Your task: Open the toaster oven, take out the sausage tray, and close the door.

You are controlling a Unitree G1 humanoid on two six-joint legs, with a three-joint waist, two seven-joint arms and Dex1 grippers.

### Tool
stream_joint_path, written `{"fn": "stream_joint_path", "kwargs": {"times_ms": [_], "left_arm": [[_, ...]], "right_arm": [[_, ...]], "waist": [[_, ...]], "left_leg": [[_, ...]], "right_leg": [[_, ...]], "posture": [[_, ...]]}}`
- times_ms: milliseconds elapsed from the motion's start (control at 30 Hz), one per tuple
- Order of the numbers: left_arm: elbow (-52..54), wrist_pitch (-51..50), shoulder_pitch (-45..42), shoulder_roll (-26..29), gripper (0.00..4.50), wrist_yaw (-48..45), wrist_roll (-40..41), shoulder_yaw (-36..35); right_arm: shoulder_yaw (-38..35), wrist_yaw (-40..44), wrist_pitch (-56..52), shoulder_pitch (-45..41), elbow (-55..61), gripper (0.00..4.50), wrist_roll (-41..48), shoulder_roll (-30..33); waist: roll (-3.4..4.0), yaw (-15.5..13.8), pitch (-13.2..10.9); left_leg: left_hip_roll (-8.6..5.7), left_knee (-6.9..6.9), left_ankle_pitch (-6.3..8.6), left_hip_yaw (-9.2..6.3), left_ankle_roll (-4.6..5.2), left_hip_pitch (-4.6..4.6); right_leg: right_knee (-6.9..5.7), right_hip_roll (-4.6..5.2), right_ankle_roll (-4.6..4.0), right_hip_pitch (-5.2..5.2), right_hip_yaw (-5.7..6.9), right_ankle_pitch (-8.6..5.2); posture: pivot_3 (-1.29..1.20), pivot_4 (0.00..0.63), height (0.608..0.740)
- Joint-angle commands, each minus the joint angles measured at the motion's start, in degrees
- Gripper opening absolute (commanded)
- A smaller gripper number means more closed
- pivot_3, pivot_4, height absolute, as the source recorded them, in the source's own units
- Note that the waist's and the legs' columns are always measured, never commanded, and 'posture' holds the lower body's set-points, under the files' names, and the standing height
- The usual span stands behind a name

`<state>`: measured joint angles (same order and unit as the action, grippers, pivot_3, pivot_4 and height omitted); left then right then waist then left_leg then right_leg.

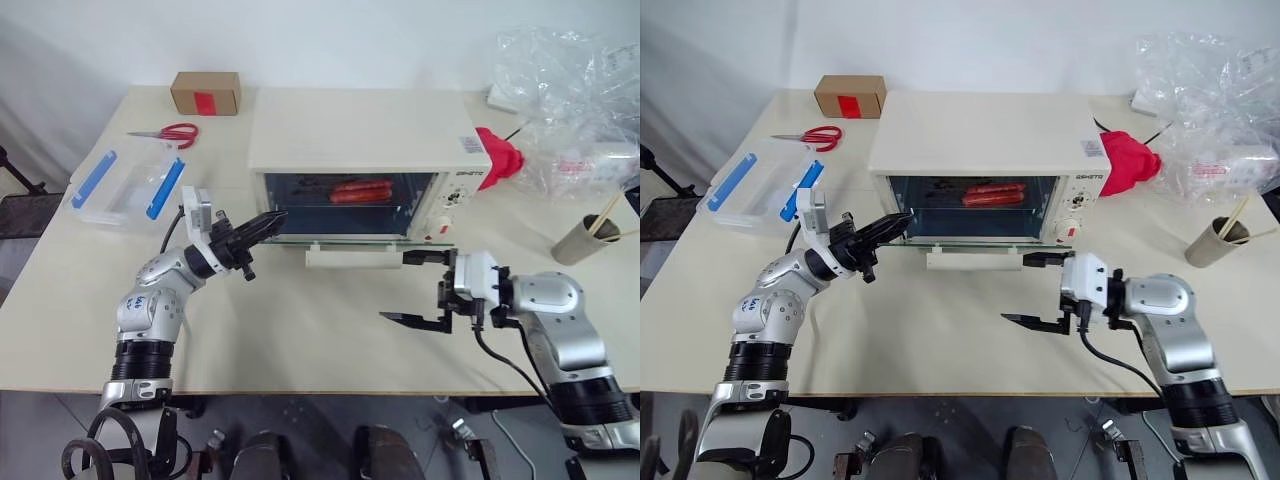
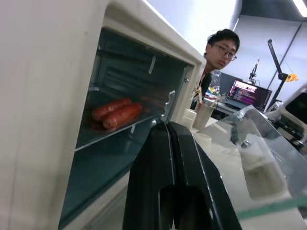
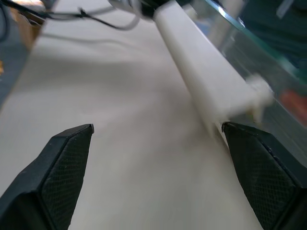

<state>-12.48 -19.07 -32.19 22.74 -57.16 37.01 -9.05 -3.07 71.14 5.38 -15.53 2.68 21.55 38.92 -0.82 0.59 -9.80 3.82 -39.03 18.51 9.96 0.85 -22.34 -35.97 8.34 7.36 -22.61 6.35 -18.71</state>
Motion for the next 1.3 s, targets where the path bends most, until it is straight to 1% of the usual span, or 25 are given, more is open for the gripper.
{"fn": "stream_joint_path", "kwargs": {"times_ms": [33,233,300,367,467,533,600,667,767,833,900,1000,1067,1100,1200,1267,1300], "left_arm": [[0.9,-2.8,0.2,1.0,0.01,-1.9,1.2,-0.1],[1.6,-4.7,1.0,1.7,0.01,-4.1,0.1,1.4],[1.7,-4.1,1.9,1.9,0.01,-4.0,-1.1,1.8],[1.7,-3.1,3.3,2.6,0.01,-4.4,-2.9,2.8],[2.3,-1.0,5.6,4.1,0.01,-5.5,-6.1,5.0],[2.4,1.3,7.3,4.8,0.01,-6.1,-8.3,6.2],[1.8,3.6,9.1,4.6,0.01,-5.6,-9.4,5.9],[2.1,3.9,10.2,4.5,0.01,-5.1,-9.4,5.4],[3.4,5.8,12.4,4.6,0.01,-4.8,-10.2,5.4],[4.4,5.7,13.2,4.5,0.01,-4.4,-9.5,4.8],[5.6,4.7,13.8,4.4,0.01,-4.2,-7.9,3.9],[8.5,2.5,14.6,4.3,0.61,-2.0,-6.0,2.1],[10.7,2.0,15.8,4.6,1.22,-0.7,-5.5,0.8],[11.4,1.8,16.2,4.7,1.52,-0.3,-5.3,0.3],[13.1,3.2,17.4,4.5,2.52,1.0,-5.4,-1.4],[15.2,2.3,18.9,5.0,3.10,0.2,-3.6,-2.6],[16.1,2.3,19.7,5.4,3.47,-0.6,-3.3,-2.8]], "right_arm": [[-7.7,-2.1,3.1,7.5,0.5,4.50,0.2,3.0],[-18.3,-4.7,7.0,19.9,-3.4,4.50,-0.2,6.0],[-21.5,-6.9,5.9,20.9,-3.3,4.50,0.6,6.7],[-23.7,-9.5,3.0,19.9,-1.4,4.50,2.1,7.5],[-24.2,-11.8,-0.7,17.8,1.8,4.50,3.4,8.2],[-23.0,-12.8,-3.8,16.2,4.5,4.50,4.1,8.8],[-19.9,-15.6,-8.7,12.4,7.8,4.50,4.0,9.1],[-17.3,-19.3,-11.7,9.4,10.2,4.50,0.9,9.0],[-8.4,-24.4,-18.8,2.5,17.4,4.50,-1.4,6.4],[-2.0,-25.3,-17.1,-0.4,19.4,4.50,-5.2,3.9],[2.1,-28.7,-12.6,-2.6,18.0,4.50,-12.7,2.1],[9.2,-34.0,-6.4,-6.9,13.0,4.50,-25.0,-0.1],[13.8,-39.5,-4.5,-10.6,8.6,4.50,-34.8,-1.6],[15.1,-41.2,-4.3,-11.7,7.1,4.50,-37.8,-2.1],[16.8,-45.7,-0.7,-14.6,3.0,4.50,-42.3,-4.6],[17.3,-47.5,-2.6,-16.3,-0.5,4.50,-43.6,-7.3],[17.8,-48.5,-2.1,-17.0,-2.3,4.50,-45.0,-7.9]], "waist": [[-0.02,-0.7,0.0],[-0.02,-0.8,0.0],[-0.03,-0.7,0.0],[-0.01,-0.2,0.0],[0.04,0.2,0.0],[0.03,0.1,0.0],[0.03,0.0,0.0],[0.04,-0.1,0.0],[0.05,-0.3,0.0],[0.05,-0.3,0.0],[0.05,-0.4,0.0],[0.04,-0.5,0.0],[0.03,-0.3,0.0],[0.03,-0.2,0.0],[0.04,0.1,0.0],[0.03,0.5,0.0],[0.03,0.8,0.0]], "left_leg": [[0.00,0.00,0.00,0.00,0.00,0.00],[-0.02,-0.05,0.00,0.02,0.01,0.04],[-0.01,-0.05,0.00,0.02,0.01,0.05],[0.00,-0.05,0.00,0.01,0.00,0.08],[0.03,-0.02,0.00,0.04,-0.01,0.18],[0.05,-0.02,0.00,0.01,-0.01,0.17],[0.05,-0.02,0.00,0.01,0.00,0.14],[0.05,-0.04,0.00,0.02,0.00,0.14],[0.07,-0.05,0.00,0.02,0.00,0.14],[0.08,-0.04,0.00,0.01,-0.01,0.13],[0.07,-0.02,0.00,0.01,-0.01,0.10],[-0.03,-0.08,0.00,0.00,0.01,-0.06],[-0.03,-0.10,0.01,0.04,0.02,-0.07],[-0.02,-0.11,0.01,0.03,0.02,-0.07],[0.01,-0.06,0.00,0.03,0.01,-0.06],[0.01,-0.04,0.00,0.03,0.01,-0.07],[0.01,-0.04,0.00,0.03,0.01,-0.08]], "right_leg": [[0.00,0.00,0.00,0.01,0.00,0.00],[0.03,0.00,0.01,0.11,0.01,0.00],[0.05,0.00,0.01,0.12,0.00,0.00],[0.03,-0.01,0.01,0.09,-0.06,0.00],[-0.03,-0.03,0.00,0.09,-0.13,0.00],[-0.03,-0.05,0.00,0.08,-0.12,0.00],[0.00,-0.04,0.00,0.08,-0.12,0.00],[-0.02,-0.02,0.00,0.06,-0.14,0.00],[-0.05,0.00,0.00,0.03,-0.14,0.00],[-0.06,0.01,0.00,0.01,-0.13,0.00],[-0.06,0.01,-0.01,0.00,-0.10,0.00],[-0.06,0.11,0.01,-0.08,-0.06,0.00],[-0.04,0.13,0.03,-0.08,-0.06,0.02],[-0.05,0.12,0.04,-0.09,-0.06,0.02],[-0.12,0.10,0.03,-0.13,-0.04,0.02],[-0.11,0.09,0.03,-0.15,-0.02,0.02],[-0.12,0.09,0.03,-0.15,-0.01,0.02]], "posture": [[0.00,0.150,0.740],[0.00,0.150,0.740],[0.00,0.150,0.740],[0.00,0.150,0.740],[0.00,0.150,0.740],[0.00,0.150,0.740],[0.00,0.150,0.740],[0.00,0.150,0.740],[0.00,0.150,0.740],[0.00,0.150,0.740],[0.00,0.150,0.740],[0.00,0.150,0.740],[0.00,0.150,0.740],[0.00,0.150,0.740],[0.00,0.150,0.740],[0.00,0.150,0.740],[0.00,0.150,0.740]]}}
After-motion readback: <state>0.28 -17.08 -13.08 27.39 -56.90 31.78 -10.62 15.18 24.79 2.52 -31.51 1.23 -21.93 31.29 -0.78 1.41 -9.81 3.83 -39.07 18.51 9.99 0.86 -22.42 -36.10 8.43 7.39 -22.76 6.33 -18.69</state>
